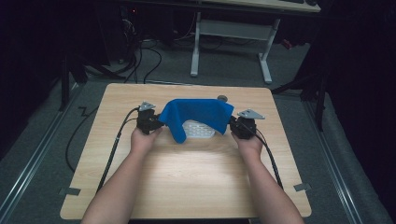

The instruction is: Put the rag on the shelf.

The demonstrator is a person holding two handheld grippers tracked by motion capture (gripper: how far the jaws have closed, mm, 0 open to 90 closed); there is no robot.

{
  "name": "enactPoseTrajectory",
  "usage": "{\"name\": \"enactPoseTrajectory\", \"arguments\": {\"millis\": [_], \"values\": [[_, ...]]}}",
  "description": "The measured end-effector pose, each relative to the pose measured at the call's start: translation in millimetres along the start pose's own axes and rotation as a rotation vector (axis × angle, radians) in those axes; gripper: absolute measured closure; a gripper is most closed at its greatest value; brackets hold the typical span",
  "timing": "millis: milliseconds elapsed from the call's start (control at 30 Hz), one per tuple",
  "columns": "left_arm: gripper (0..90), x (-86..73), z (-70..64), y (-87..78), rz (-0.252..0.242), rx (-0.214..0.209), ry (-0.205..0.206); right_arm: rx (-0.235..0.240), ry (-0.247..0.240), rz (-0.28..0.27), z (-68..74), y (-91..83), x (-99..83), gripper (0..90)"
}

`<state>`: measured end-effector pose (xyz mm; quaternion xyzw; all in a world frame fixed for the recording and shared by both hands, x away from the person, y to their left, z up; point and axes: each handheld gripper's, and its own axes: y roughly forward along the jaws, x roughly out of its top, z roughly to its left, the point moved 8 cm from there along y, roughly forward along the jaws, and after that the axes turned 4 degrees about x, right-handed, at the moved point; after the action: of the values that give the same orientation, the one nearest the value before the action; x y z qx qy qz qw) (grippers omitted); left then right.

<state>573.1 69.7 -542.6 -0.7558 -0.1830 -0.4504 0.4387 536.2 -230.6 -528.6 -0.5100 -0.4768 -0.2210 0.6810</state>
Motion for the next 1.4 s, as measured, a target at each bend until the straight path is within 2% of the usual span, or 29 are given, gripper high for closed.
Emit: {"name": "enactPoseTrajectory", "arguments": {"millis": [467,567,833,867,967,1000,1133,1400], "values": [[64.2,16.6,13.4,-25.4,-0.036,0.056,0.014,-0.029,-0.013,-0.026,-13.4,-13.8,13.9,71.5],[63.7,19.9,16.0,-30.9,-0.042,0.066,0.018,-0.024,-0.005,-0.007,-16.6,-15.6,16.4,70.5],[61.4,27.6,24.8,-45.4,-0.059,0.098,0.022,-0.034,-0.011,-0.047,-19.3,-24.9,31.6,66.7],[60.6,30.0,27.4,-49.7,-0.064,0.11,0.021,-0.035,-0.008,-0.036,-21.2,-26.4,32.4,63.1],[59.2,32.1,29.7,-54.2,-0.07,0.119,0.022,-0.04,-0.012,-0.039,-23.9,-29.3,34.1,60.7],[57.0,32.8,30.6,-56.2,-0.072,0.126,0.023,-0.048,-0.007,-0.048,-26.7,-32.2,35.7,56.5],[52.5,34.0,33.3,-63.2,-0.085,0.155,0.036,-0.063,-0.009,-0.052,-30.8,-36.5,36.8,51.4],[47.2,29.2,39.6,-73.0,-0.085,0.169,0.027,-0.074,-0.008,-0.05,-33.8,-45.1,36.0,46.6]]}}
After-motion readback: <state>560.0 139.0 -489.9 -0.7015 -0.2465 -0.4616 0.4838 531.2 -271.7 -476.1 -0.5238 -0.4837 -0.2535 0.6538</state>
